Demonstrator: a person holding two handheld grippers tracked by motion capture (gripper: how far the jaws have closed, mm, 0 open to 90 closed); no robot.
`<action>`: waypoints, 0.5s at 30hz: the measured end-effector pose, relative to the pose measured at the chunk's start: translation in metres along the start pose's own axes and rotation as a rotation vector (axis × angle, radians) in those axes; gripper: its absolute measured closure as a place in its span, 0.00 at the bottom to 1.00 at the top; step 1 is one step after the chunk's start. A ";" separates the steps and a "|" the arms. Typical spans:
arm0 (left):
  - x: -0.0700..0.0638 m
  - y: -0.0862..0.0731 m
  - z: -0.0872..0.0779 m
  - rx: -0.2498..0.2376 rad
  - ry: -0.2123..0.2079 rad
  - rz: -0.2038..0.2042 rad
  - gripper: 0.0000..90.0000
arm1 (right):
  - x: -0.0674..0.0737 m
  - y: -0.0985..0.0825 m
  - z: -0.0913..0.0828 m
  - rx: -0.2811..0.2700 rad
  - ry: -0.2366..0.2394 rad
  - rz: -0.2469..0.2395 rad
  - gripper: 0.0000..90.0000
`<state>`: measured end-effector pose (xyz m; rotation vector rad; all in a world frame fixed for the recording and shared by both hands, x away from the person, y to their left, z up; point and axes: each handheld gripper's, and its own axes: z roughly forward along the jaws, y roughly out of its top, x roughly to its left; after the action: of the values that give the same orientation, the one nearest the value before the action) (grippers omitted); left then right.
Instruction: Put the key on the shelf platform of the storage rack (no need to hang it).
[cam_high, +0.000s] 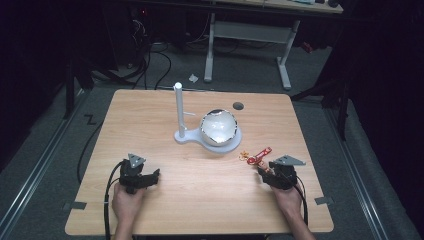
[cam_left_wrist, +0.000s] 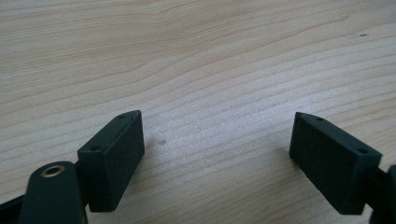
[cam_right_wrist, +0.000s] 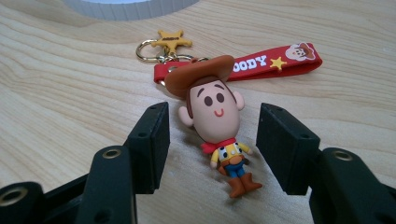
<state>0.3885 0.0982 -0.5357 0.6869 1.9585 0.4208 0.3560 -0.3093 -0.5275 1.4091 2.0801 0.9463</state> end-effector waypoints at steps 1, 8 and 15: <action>0.000 0.000 0.000 0.001 -0.001 -0.001 0.20 | 0.000 0.000 0.003 0.011 -0.004 0.001 0.50; 0.000 0.000 0.000 0.000 0.000 0.000 0.20 | 0.001 0.005 0.008 0.041 -0.019 -0.042 0.50; 0.001 0.000 0.000 -0.001 -0.004 0.009 0.20 | 0.001 0.007 0.011 0.023 -0.011 -0.038 0.61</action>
<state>0.3883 0.0984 -0.5362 0.6951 1.9521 0.4258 0.3678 -0.3035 -0.5299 1.3781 2.1081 0.9008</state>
